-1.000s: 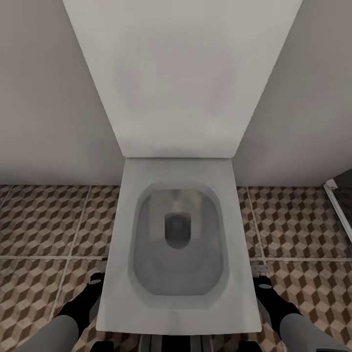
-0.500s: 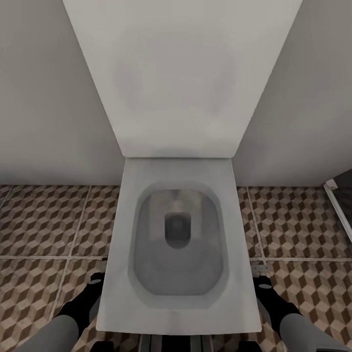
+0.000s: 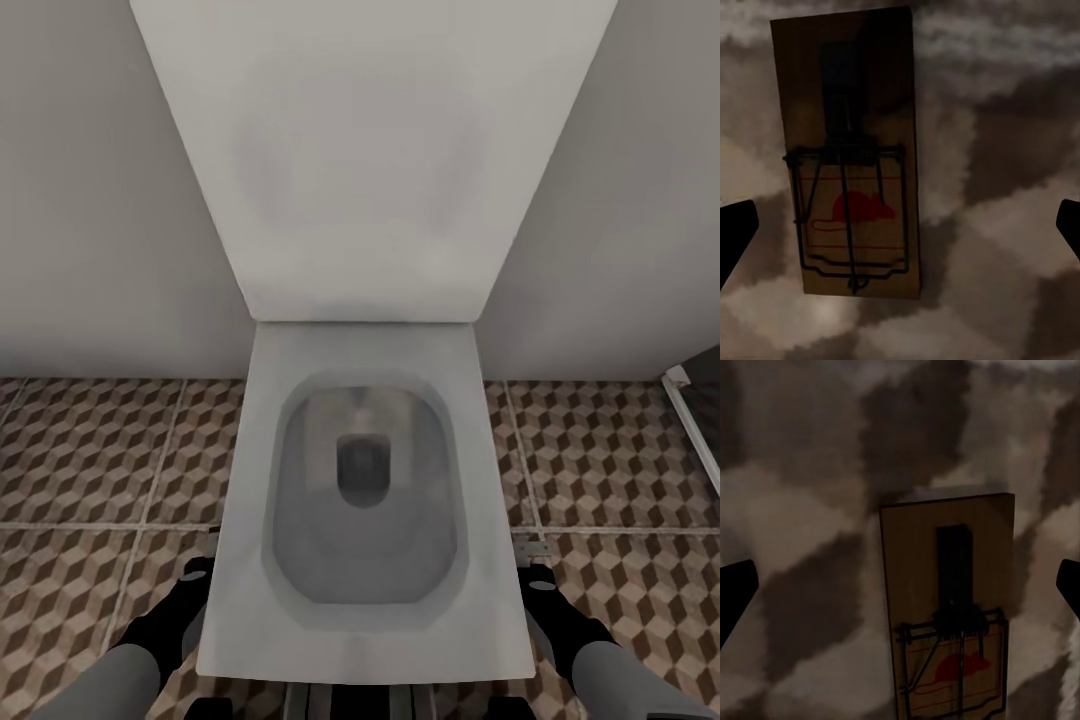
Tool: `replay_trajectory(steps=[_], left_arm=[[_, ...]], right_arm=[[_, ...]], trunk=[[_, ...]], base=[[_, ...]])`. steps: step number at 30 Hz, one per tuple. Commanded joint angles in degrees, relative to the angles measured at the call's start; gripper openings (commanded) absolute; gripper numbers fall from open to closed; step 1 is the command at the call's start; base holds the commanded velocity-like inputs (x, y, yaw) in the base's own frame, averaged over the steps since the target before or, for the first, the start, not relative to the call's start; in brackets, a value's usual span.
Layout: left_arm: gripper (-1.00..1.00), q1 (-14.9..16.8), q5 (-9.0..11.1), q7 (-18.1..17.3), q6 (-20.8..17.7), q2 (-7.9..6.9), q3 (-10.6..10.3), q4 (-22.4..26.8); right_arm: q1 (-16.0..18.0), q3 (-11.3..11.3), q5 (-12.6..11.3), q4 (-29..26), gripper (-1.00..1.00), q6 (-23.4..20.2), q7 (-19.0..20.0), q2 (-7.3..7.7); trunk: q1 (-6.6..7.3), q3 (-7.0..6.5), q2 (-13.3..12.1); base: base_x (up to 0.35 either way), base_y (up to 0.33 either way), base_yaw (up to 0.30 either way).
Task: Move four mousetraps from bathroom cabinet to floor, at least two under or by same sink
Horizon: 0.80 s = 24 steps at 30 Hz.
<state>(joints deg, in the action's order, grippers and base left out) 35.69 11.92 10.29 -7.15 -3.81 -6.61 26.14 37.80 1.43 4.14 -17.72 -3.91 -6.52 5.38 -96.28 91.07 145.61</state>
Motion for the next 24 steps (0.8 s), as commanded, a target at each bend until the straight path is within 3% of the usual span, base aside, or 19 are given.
replay_trajectory(steps=[1, 8, 24], left_arm=[[1.0, 0.0, 0.58, 0.5, -0.3, -0.1, -0.47, 0.13], [1.0, 0.0, 0.68, 0.75, -0.32, -0.31, -0.34, 0.2], [1.0, 0.0, 0.85, 0.78, -0.32, -0.57, -0.23, 0.67]], right_arm=[[-0.01, 0.15, 0.43, -0.12, 1.0, -0.39, -0.08, -0.02], [-0.01, 0.15, 0.43, -0.12, 1.0, -0.39, -0.08, -0.02], [-0.01, 0.15, 0.43, -0.13, 1.0, -0.38, -0.08, -0.02]], trunk=[[0.01, 0.03, 0.01], [0.01, 0.03, 0.01], [0.01, 0.03, 0.01]], base=[[-0.086, 0.0, 0.0], [-0.193, 0.0, 0.0], [-0.319, 0.0, 0.0]])
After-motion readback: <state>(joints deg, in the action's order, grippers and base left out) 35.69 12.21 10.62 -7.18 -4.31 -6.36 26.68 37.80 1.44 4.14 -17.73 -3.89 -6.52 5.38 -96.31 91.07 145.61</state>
